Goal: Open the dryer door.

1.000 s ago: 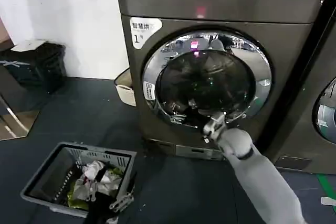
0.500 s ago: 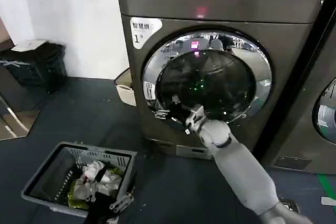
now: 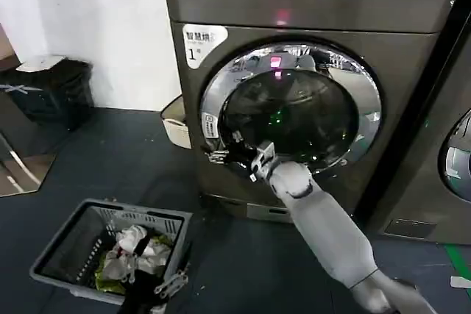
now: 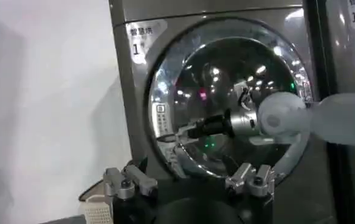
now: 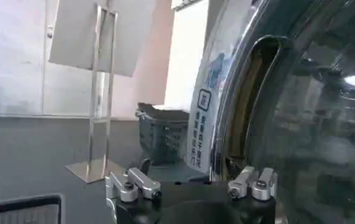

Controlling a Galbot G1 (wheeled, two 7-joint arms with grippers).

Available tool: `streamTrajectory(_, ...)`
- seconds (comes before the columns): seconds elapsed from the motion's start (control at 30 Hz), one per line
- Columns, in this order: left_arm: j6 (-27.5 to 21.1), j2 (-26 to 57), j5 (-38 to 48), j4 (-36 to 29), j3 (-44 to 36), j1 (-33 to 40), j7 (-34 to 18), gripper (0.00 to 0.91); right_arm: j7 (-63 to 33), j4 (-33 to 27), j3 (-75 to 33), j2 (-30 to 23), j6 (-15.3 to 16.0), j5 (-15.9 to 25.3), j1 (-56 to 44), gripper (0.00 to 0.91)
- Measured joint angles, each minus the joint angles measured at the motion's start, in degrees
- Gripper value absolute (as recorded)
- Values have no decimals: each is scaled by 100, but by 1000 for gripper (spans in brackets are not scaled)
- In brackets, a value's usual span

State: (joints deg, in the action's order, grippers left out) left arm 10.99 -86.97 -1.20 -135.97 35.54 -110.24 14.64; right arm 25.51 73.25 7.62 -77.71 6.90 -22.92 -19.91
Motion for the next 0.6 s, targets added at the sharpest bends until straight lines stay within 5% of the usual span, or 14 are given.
streamTrajectory(0.6,-640,377,738,305,504,438,14,907,1085,871,46,404,162,-146,-407,907)
